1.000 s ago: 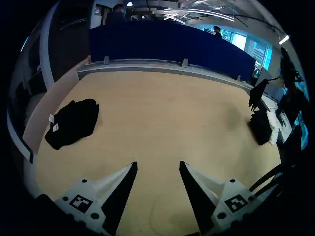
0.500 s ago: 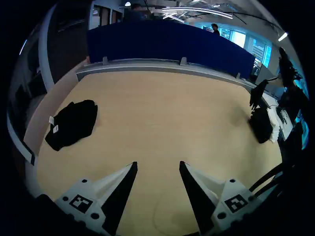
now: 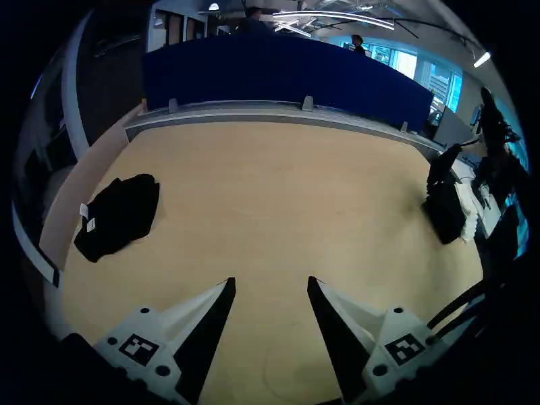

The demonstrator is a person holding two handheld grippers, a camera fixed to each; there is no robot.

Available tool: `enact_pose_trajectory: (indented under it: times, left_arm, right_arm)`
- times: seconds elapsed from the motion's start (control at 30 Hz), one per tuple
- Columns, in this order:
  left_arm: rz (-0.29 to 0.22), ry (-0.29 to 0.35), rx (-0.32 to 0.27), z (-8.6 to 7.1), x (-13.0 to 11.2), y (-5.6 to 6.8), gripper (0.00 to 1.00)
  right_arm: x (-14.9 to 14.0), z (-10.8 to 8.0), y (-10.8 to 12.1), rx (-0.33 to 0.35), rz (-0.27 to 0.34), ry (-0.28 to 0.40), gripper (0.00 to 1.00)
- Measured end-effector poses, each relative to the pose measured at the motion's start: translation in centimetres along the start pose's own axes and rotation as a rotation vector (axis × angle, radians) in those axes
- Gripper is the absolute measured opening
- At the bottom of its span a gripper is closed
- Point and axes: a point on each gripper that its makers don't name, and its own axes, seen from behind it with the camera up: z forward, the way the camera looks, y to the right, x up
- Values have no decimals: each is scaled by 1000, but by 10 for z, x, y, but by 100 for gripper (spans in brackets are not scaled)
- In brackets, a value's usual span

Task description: Fold towel

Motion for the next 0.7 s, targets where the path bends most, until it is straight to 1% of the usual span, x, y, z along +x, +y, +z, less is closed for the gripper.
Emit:
enact_pose_trajectory:
  times: [0.2, 0.3, 0.7]
  left_arm:
    - [6, -4, -7, -1, -2, 2, 78]
    - [9, -6, -9, -2, -3, 3, 78]
    - [20, -8, -16, -4, -6, 6, 78]
  right_arm:
    - [-29, -11, -2, -11, 9, -28, 6]
    - [-47, -16, -5, -11, 27, -43, 6]
    - [-119, -27, -20, -33, 133, -108, 6]
